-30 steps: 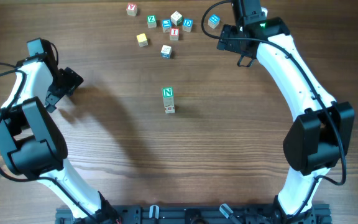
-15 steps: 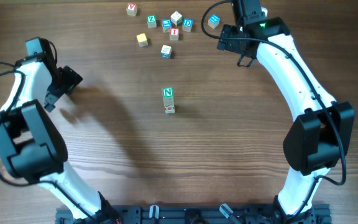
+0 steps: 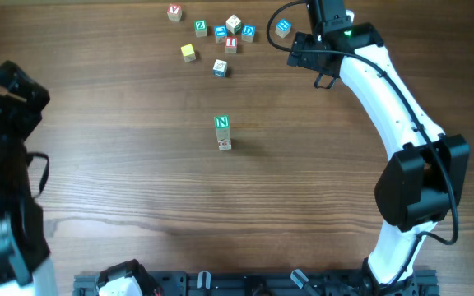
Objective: Form a tower
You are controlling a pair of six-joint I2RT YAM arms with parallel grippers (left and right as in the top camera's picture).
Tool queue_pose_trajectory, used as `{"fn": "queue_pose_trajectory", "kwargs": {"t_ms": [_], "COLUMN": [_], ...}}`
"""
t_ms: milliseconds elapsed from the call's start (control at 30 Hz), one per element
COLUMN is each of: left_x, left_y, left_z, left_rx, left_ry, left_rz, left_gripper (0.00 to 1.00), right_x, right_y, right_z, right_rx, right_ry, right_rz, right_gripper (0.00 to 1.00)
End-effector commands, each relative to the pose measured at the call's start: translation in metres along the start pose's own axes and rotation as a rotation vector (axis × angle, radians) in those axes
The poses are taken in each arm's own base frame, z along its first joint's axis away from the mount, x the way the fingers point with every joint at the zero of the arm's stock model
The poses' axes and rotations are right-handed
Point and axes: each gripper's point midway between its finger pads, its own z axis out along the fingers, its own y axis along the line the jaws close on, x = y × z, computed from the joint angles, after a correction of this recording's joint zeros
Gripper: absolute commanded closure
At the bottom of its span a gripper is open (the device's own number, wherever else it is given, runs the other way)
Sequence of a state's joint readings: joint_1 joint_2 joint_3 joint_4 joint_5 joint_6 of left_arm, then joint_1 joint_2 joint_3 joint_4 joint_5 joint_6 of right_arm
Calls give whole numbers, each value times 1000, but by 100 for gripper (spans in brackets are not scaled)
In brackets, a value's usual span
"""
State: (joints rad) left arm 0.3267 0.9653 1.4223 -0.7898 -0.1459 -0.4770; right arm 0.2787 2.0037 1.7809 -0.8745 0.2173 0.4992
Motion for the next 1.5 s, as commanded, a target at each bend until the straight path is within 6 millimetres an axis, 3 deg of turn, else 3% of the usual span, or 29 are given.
{"fn": "queue_pose_trajectory", "kwargs": {"t_ms": [0, 100, 200, 267, 400, 533, 600, 800, 900, 1000, 1100, 1267, 1467], "left_x": [-9, 8, 3, 10, 39, 8, 8, 63, 107, 138, 150, 153, 162], "left_y": [1, 12, 9, 13, 27, 0, 1, 34, 37, 38, 49, 54, 58], "left_z": [-24, -23, -29, -27, -8, 16, 15, 8, 1, -3, -9, -20, -13], "left_rx": [17, -24, -6, -12, -39, 145, 203, 238, 313, 372, 393, 431, 419], "left_ry": [-51, 19, -11, -2, 43, -238, -334, -381, -346, -319, -349, -411, -392], "left_rz": [-11, 2, -4, -2, 6, -43, -60, -68, -61, -56, -65, -83, -77], "left_gripper": [0, 0, 0, 0, 0, 0, 0, 0, 0, 0, 0, 0, 0], "right_x": [3, 3, 3, 3, 3, 3, 3, 3, 3, 3, 3, 3, 3], "right_y": [1, 1, 1, 1, 1, 1, 1, 1, 1, 1, 1, 1, 1], "right_z": [2, 2, 2, 2, 2, 2, 2, 2, 2, 2, 2, 2, 2], "right_rx": [-2, -2, -2, -2, -2, -2, -2, -2, -2, -2, -2, -2, -2], "right_ry": [8, 8, 8, 8, 8, 8, 8, 8, 8, 8, 8, 8, 8], "right_rz": [-13, -13, -13, -13, -13, -13, -13, -13, -13, -13, -13, -13, -13], "right_gripper": [0, 0, 0, 0, 0, 0, 0, 0, 0, 0, 0, 0, 0]}}
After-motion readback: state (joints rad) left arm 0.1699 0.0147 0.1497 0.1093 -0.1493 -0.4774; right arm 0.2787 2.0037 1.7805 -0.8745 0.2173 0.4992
